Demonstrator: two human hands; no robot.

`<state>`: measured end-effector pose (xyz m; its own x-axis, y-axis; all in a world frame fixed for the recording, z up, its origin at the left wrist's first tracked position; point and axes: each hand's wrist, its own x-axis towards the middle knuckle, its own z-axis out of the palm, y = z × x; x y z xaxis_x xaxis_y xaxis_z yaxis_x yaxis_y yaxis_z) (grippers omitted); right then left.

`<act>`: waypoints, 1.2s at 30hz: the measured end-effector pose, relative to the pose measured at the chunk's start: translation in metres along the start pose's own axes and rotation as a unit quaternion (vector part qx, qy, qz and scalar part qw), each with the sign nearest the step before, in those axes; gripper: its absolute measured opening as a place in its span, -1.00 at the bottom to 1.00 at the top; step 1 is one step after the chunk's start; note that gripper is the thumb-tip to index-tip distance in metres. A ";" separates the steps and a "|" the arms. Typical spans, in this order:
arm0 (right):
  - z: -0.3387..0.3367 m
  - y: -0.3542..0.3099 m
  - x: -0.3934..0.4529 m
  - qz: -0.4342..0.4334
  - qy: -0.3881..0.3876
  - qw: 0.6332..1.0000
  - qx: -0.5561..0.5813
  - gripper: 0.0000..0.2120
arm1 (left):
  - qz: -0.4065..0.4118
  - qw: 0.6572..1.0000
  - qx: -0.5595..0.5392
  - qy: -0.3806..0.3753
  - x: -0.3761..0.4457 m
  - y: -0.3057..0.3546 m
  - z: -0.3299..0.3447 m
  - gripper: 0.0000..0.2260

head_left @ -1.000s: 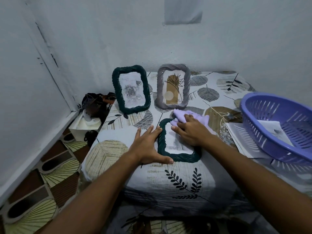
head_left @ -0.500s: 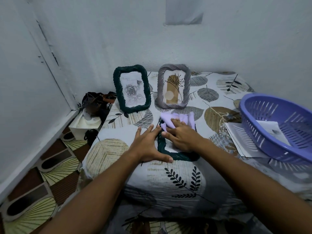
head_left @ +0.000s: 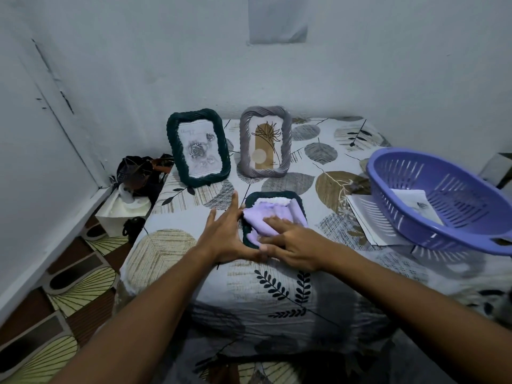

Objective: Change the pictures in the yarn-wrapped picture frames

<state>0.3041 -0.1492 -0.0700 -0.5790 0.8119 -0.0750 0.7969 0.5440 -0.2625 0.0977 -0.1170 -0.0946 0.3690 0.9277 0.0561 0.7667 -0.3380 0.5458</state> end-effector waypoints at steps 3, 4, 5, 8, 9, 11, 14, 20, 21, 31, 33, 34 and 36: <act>-0.004 0.009 -0.009 -0.014 -0.002 1.000 0.026 -0.53 | -0.002 1.000 0.004 -0.003 -0.001 -0.001 0.000 0.38; -0.005 0.013 -0.011 -0.021 -0.004 1.000 0.023 -0.54 | -0.003 1.000 0.006 -0.005 -0.001 -0.001 0.000 0.38; -0.007 0.017 -0.014 -0.026 -0.008 1.000 0.014 -0.54 | -0.003 1.000 0.007 -0.007 -0.001 -0.001 0.000 0.38; -0.013 0.032 -0.022 -0.029 0.001 0.999 -0.014 -0.34 | -0.006 1.000 0.007 -0.013 -0.001 0.000 -0.001 0.37; -0.016 0.038 -0.023 -0.018 0.003 1.000 -0.025 -0.26 | -0.006 1.000 0.006 -0.014 -0.002 0.001 -0.001 0.37; -0.021 0.050 -0.019 0.021 0.003 0.999 -0.046 -0.20 | -0.007 1.000 0.006 -0.015 -0.002 0.000 -0.001 0.37; -0.024 0.057 -0.002 0.050 0.008 0.996 -0.074 -0.23 | -0.008 1.000 0.010 -0.016 0.000 -0.001 0.000 0.36; -0.010 0.032 0.039 0.058 0.030 0.996 -0.054 -0.31 | -0.004 1.000 0.003 -0.014 -0.002 0.003 -0.002 0.37; -0.006 0.025 0.038 0.041 0.032 0.998 -0.041 -0.26 | -0.002 1.000 0.005 -0.016 -0.002 0.004 -0.003 0.37; -0.020 0.048 0.008 0.005 0.012 0.994 -0.109 -0.25 | -0.005 1.000 0.007 -0.024 -0.004 0.006 -0.006 0.40; -0.021 0.048 0.023 0.023 0.026 0.993 -0.117 -0.25 | -0.005 1.000 0.009 -0.025 -0.002 0.004 -0.005 0.38; -0.019 0.046 0.031 0.035 0.027 0.993 -0.110 -0.31 | -0.005 1.000 0.010 -0.026 -0.002 0.004 -0.004 0.38; -0.013 0.039 0.045 0.051 0.028 0.995 -0.076 -0.41 | -0.003 1.000 0.014 -0.026 -0.001 0.003 -0.003 0.37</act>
<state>0.3116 -0.0887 -0.0710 -0.4867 0.8727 -0.0380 0.8703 0.4807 -0.1070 0.0980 -0.1187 -0.0900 0.3898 0.9208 0.0096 0.7837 -0.3372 0.5216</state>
